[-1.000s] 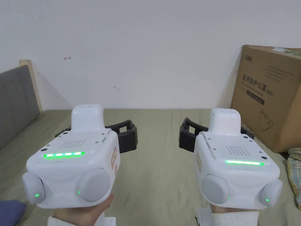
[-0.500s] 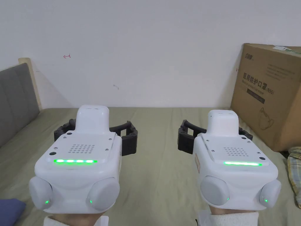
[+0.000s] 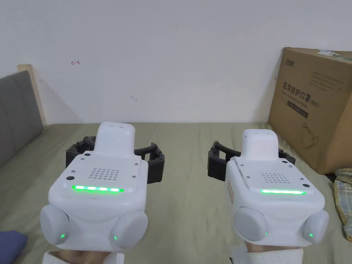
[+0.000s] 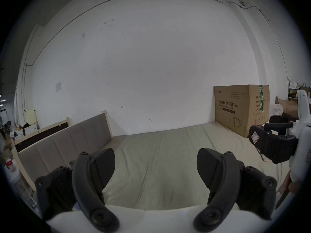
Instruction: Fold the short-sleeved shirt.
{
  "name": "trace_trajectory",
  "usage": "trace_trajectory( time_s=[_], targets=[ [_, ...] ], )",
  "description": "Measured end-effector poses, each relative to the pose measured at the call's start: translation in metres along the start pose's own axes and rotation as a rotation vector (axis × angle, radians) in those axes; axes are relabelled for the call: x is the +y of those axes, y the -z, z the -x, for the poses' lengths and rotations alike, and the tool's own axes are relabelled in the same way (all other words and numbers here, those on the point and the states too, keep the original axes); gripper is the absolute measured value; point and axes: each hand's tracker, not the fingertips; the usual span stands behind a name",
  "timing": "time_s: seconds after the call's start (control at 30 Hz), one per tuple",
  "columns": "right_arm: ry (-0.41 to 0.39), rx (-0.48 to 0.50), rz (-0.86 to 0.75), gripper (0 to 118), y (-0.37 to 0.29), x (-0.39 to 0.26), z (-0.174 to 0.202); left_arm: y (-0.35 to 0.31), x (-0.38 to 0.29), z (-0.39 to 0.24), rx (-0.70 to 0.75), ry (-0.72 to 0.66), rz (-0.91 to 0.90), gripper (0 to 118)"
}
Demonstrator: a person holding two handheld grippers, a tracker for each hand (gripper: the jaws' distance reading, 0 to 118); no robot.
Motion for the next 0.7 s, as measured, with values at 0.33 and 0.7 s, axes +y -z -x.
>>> trace_trajectory(
  time_s=[0.33, 0.7],
  targets=[
    [-0.002, -0.005, 0.008, 95, 0.0019, -0.0023, -0.0011, 0.0031, 0.0028, 0.0030, 0.006, -0.034, 0.025, 103],
    [0.014, -0.016, 0.031, 95, 0.0055, -0.0051, -0.0026, 0.0080, 0.0060, -0.0027, 0.056, -0.040, 0.074, 103]
  ],
)
